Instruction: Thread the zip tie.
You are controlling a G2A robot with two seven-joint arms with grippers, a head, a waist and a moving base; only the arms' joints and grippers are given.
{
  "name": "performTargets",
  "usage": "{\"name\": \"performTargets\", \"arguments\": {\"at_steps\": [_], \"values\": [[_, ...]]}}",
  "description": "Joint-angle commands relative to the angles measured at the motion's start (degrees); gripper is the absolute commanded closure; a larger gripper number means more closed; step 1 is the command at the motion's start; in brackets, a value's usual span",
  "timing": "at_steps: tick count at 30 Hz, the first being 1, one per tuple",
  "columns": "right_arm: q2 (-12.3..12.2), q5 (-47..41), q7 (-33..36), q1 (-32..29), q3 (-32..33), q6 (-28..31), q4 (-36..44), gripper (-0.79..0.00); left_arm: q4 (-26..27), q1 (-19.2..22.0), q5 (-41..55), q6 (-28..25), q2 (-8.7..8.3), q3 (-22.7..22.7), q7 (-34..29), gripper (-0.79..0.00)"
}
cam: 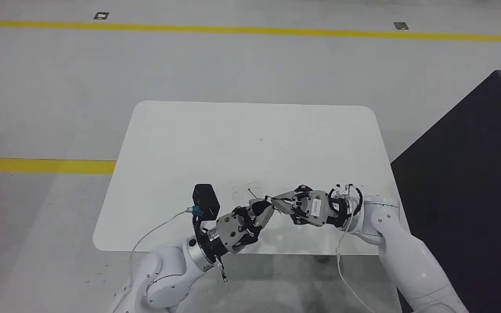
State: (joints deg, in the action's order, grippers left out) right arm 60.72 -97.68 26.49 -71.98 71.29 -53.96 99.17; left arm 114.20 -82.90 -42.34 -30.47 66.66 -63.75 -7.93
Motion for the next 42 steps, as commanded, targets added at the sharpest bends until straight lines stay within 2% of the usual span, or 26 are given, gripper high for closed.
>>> {"name": "performTargets", "arguments": {"at_steps": [1, 9, 13, 28, 42], "values": [[0.0, 0.0, 0.0, 0.0, 0.0, 0.0, 0.0, 0.000, 0.1, -0.1, 0.0, -0.1, 0.00, 0.0, 0.1, 0.000], [0.0, 0.0, 0.0, 0.0, 0.0, 0.0, 0.0, 0.000, -0.8, -0.4, -2.0, -0.2, -0.15, 0.1, -1.8, 0.000], [0.1, 0.9, -1.7, -0.8, 0.0, 2.2, 1.1, 0.000, -1.3, -0.9, -3.0, -0.6, -0.29, 0.0, -2.6, 0.000], [-0.1, 6.7, -1.8, -2.2, 2.8, 8.7, 2.7, 0.000, -0.2, -2.0, -6.2, -0.1, -0.54, -1.9, 0.5, 0.000], [0.0, 7.5, -0.6, -2.5, 2.6, 8.9, 2.9, 0.000, 0.0, -1.8, -6.8, -0.1, -0.50, -1.3, 0.5, 0.000]]}}
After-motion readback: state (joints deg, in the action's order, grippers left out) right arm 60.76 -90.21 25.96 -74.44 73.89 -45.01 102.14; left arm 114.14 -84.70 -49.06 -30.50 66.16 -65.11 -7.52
